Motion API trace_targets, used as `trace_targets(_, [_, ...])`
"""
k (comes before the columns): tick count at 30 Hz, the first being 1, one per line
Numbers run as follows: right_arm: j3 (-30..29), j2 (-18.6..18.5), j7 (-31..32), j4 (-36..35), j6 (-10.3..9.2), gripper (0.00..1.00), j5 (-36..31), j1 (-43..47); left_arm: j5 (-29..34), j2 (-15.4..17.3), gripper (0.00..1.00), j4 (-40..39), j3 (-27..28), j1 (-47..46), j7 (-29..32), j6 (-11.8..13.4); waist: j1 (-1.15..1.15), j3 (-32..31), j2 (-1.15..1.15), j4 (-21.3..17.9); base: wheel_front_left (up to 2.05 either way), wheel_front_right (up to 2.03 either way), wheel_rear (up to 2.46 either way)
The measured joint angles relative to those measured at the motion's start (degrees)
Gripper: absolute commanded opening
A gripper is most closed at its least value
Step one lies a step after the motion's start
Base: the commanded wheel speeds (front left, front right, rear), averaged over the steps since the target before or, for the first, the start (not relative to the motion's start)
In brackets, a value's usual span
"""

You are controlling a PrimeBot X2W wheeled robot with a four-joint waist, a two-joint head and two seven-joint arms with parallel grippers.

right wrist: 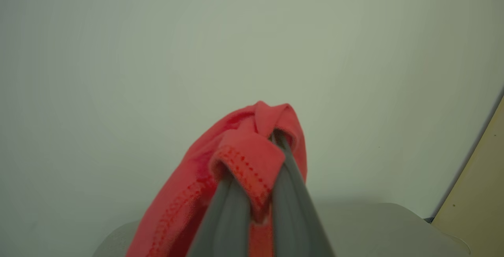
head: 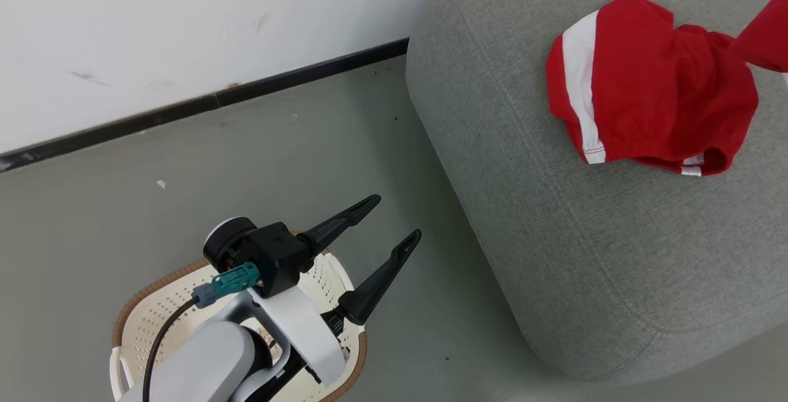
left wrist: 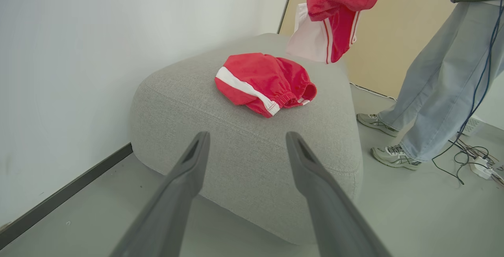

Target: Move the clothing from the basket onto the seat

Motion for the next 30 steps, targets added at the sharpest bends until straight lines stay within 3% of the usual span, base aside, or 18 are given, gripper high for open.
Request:
trace_targets(15, [-2.0, 4.8, 4.5, 12.5, 0.0, 0.0, -0.3, -2.4, 0.0, 2.3, 1.0, -5.0, 0.4, -0.3, 0.5, -0.4, 0.0, 6.7, 0.0, 2.0, 0.0, 0.0, 0.0])
trace_targets(30, [0.8, 10.6, 7.1, 18.7, 0.0, 0.0, -2.8, -2.4, 0.0, 4.1, 1.0, -7.2, 0.8, -2.6, 0.4, -0.5, 0.0, 11.8, 0.0, 3.7, 0.0, 0.0, 0.0])
